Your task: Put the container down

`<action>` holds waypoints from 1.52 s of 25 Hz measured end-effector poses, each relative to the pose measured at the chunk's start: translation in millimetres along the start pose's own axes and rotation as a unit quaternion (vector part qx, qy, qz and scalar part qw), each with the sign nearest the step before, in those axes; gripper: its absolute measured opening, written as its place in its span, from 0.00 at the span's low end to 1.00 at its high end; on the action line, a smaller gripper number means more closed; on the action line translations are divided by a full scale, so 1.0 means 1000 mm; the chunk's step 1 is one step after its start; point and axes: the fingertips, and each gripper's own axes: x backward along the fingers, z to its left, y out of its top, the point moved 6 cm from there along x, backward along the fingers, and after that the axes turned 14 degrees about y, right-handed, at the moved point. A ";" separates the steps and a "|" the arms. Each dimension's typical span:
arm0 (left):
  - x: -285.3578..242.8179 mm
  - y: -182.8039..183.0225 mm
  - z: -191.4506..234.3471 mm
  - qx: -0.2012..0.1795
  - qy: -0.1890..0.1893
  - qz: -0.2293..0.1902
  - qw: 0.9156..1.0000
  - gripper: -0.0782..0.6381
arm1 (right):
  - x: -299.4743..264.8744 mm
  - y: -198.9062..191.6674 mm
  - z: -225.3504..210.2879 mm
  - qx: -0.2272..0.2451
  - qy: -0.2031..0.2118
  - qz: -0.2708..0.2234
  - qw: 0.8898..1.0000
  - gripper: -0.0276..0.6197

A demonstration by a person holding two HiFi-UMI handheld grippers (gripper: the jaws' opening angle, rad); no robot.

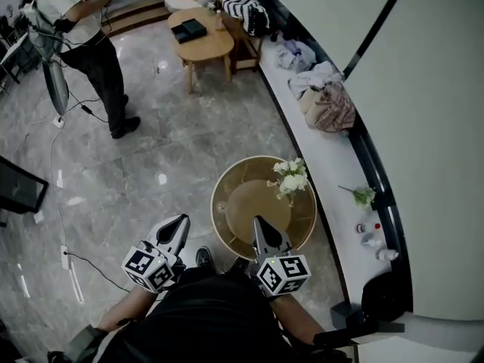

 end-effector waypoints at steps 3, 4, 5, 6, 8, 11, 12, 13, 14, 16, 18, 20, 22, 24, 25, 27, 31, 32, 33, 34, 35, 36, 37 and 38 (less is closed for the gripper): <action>0.001 0.006 -0.003 0.007 0.001 -0.014 1.000 0.12 | 0.003 0.011 0.005 0.018 -0.007 -0.016 1.000 0.05; 0.000 0.008 -0.006 0.007 -0.001 -0.017 1.000 0.12 | 0.004 0.016 0.007 0.024 -0.009 -0.020 0.999 0.05; 0.000 0.010 -0.009 0.006 -0.005 -0.020 1.000 0.12 | 0.004 0.020 0.009 0.028 -0.009 -0.024 0.999 0.05; -0.001 0.013 -0.012 0.004 -0.008 -0.022 1.000 0.12 | 0.004 0.024 0.012 0.031 -0.007 -0.027 0.999 0.05; -0.004 0.018 -0.015 -0.003 -0.012 -0.028 1.000 0.12 | 0.004 0.031 0.017 0.035 0.002 -0.039 0.999 0.05; -0.009 0.022 -0.017 -0.011 -0.016 -0.035 0.999 0.12 | 0.007 0.038 0.025 0.046 0.012 -0.069 0.996 0.05; -0.011 0.022 -0.018 -0.012 -0.018 -0.036 0.999 0.12 | 0.008 0.039 0.027 0.051 0.013 -0.075 0.996 0.05; -0.012 0.022 -0.019 -0.013 -0.020 -0.036 0.999 0.12 | 0.008 0.041 0.029 0.056 0.014 -0.078 0.995 0.05; -0.012 0.022 -0.020 -0.014 -0.022 -0.034 0.999 0.12 | 0.007 0.042 0.030 0.061 0.016 -0.079 0.995 0.05; -0.012 0.020 -0.022 -0.018 -0.026 -0.027 0.999 0.12 | 0.004 0.043 0.034 0.067 0.024 -0.081 0.994 0.05; -0.012 0.017 -0.023 -0.021 -0.029 -0.021 0.999 0.12 | 0.003 0.043 0.039 0.073 0.033 -0.079 0.994 0.05; -0.013 0.016 -0.024 -0.022 -0.029 -0.020 0.999 0.12 | 0.002 0.044 0.041 0.083 0.037 -0.076 0.993 0.05; -0.015 0.016 -0.022 -0.022 -0.027 -0.022 0.999 0.12 | 0.000 0.043 0.041 0.087 0.039 -0.073 0.993 0.05; -0.016 0.015 -0.018 -0.018 -0.024 -0.021 0.999 0.12 | -0.003 0.041 0.041 0.086 0.039 -0.070 0.993 0.05; -0.016 0.014 -0.017 -0.016 -0.023 -0.020 0.999 0.12 | -0.004 0.040 0.041 0.085 0.039 -0.068 0.993 0.05; -0.015 0.012 -0.014 -0.011 -0.021 -0.017 1.000 0.12 | -0.005 0.038 0.043 0.085 0.039 -0.065 0.994 0.05; -0.012 0.010 -0.012 -0.006 -0.015 -0.014 1.000 0.12 | -0.005 0.036 0.045 0.082 0.042 -0.062 0.994 0.05; -0.012 0.010 -0.013 -0.005 -0.013 -0.015 1.000 0.12 | -0.004 0.036 0.044 0.081 0.043 -0.061 0.994 0.05; -0.012 0.009 -0.013 -0.004 -0.012 -0.015 1.000 0.12 | -0.004 0.035 0.044 0.080 0.044 -0.061 0.994 0.05; -0.012 0.008 -0.014 -0.004 -0.012 -0.014 1.000 0.12 | -0.003 0.034 0.043 0.079 0.044 -0.060 0.994 0.05; -0.012 0.008 -0.014 -0.003 -0.011 -0.014 1.000 0.12 | -0.003 0.034 0.042 0.078 0.044 -0.060 0.994 0.05; -0.012 0.007 -0.014 -0.003 -0.011 -0.013 1.000 0.12 | -0.002 0.034 0.042 0.077 0.043 -0.060 0.994 0.05; -0.011 0.007 -0.015 -0.003 -0.010 -0.013 1.000 0.12 | -0.001 0.034 0.042 0.076 0.043 -0.061 0.994 0.05; -0.011 0.006 -0.015 -0.003 -0.010 -0.012 1.000 0.12 | -0.001 0.033 0.042 0.076 0.043 -0.061 0.994 0.05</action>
